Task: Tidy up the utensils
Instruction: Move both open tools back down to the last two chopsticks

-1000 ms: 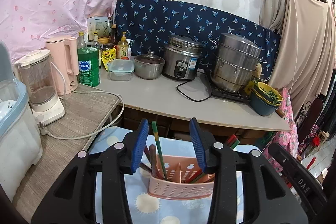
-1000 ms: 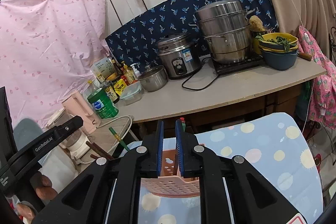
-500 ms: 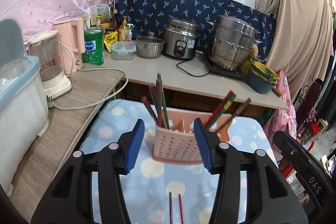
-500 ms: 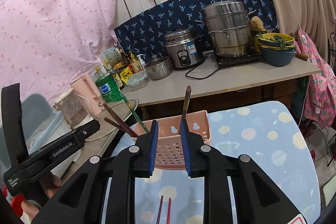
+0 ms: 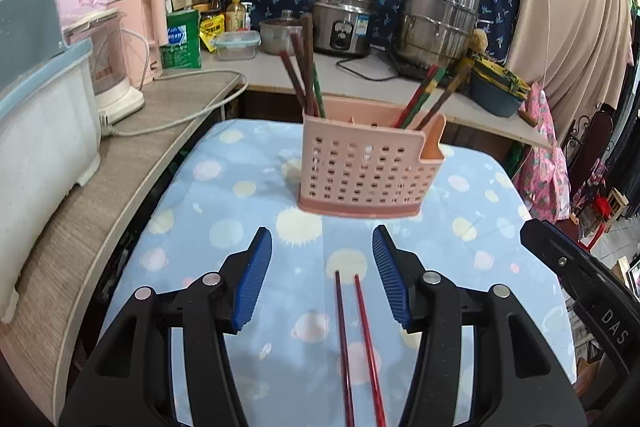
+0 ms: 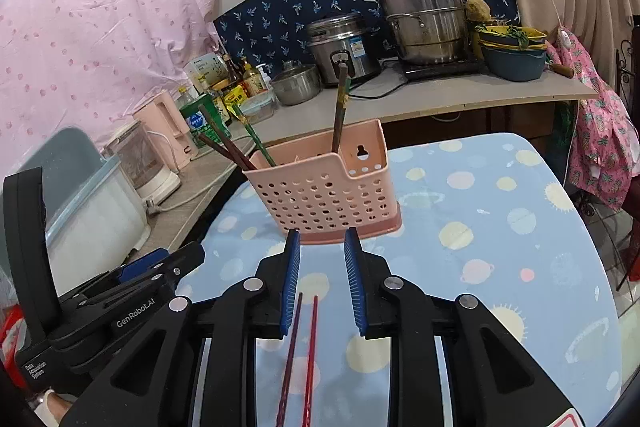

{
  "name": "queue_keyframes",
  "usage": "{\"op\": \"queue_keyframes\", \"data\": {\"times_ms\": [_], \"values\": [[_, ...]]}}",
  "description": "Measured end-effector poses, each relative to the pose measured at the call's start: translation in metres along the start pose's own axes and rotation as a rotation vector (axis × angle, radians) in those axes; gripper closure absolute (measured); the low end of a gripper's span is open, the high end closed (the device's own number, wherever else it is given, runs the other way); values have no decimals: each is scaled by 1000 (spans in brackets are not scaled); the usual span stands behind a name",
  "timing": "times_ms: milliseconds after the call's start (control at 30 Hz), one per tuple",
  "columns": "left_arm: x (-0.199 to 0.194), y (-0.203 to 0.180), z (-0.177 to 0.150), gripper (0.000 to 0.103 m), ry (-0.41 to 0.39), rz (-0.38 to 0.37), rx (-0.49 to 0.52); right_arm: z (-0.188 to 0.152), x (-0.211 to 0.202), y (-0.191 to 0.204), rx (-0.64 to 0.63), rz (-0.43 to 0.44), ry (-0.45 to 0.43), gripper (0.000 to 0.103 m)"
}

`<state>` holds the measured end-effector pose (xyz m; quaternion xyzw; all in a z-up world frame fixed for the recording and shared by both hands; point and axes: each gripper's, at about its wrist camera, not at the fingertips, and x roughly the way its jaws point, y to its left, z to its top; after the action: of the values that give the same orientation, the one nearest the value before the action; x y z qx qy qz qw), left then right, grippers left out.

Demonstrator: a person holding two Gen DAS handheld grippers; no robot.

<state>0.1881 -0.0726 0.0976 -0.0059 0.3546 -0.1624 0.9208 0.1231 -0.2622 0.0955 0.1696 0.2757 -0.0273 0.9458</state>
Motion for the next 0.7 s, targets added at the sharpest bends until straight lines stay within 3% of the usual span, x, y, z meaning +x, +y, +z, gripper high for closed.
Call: {"op": "queue_keyframes", "data": {"times_ms": [233,700], "values": [[2,6,-38,53,63,24,4,-39,-5,-7,-14,-31,56,80],[10,15,-106,52,195,51,11,-128,2,-3,-53,-10,247,80]]}}
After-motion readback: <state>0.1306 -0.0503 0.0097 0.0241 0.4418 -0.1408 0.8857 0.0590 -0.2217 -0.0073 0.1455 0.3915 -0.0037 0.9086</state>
